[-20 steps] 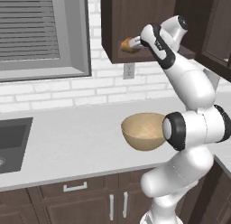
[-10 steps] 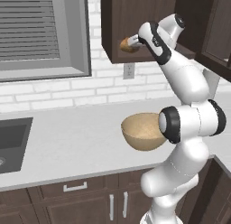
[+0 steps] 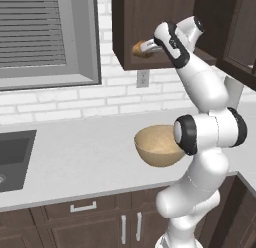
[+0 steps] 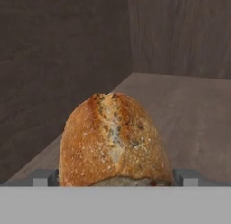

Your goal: Open the cabinet, pick up the bread from the cabinet and place it in the basket. Then move the basket to the dining counter.

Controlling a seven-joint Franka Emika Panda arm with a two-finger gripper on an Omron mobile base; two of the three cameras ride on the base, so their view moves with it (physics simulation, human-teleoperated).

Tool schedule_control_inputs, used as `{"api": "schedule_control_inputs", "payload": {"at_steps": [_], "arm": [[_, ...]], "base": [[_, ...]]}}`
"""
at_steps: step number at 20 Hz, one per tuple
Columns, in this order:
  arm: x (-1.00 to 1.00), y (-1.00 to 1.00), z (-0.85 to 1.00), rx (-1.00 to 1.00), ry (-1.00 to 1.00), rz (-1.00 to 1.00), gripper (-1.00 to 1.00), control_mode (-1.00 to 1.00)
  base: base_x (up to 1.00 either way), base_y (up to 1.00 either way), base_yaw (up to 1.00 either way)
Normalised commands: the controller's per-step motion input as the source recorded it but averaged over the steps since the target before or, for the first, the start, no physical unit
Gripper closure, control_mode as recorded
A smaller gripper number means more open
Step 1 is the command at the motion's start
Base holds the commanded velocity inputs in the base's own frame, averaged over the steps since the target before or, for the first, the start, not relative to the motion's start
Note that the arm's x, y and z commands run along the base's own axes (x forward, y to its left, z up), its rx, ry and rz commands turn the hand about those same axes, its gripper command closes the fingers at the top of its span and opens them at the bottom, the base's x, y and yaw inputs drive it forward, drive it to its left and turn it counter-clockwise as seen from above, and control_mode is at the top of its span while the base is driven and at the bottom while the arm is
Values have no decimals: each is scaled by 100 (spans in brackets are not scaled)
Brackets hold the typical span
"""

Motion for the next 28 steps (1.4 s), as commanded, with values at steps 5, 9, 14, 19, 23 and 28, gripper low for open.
{"api": "schedule_control_inputs", "payload": {"at_steps": [5, 9, 14, 19, 23, 28], "arm": [[17, 8, -4, 0, 0, 4, -100, -100], [18, 10, -1, 0, 0, 2, -100, -100], [2, 12, -2, 0, 0, 0, 100, -100], [-8, 0, 0, 0, -5, -1, 100, -100], [-28, -8, 0, 0, -12, -11, 100, -100], [-49, -15, 0, 0, -10, -17, 100, -100]], "base": [[0, 0, 0], [0, 0, 0], [0, 0, 0], [0, 0, 0], [0, 0, 0], [0, 0, 0]]}}
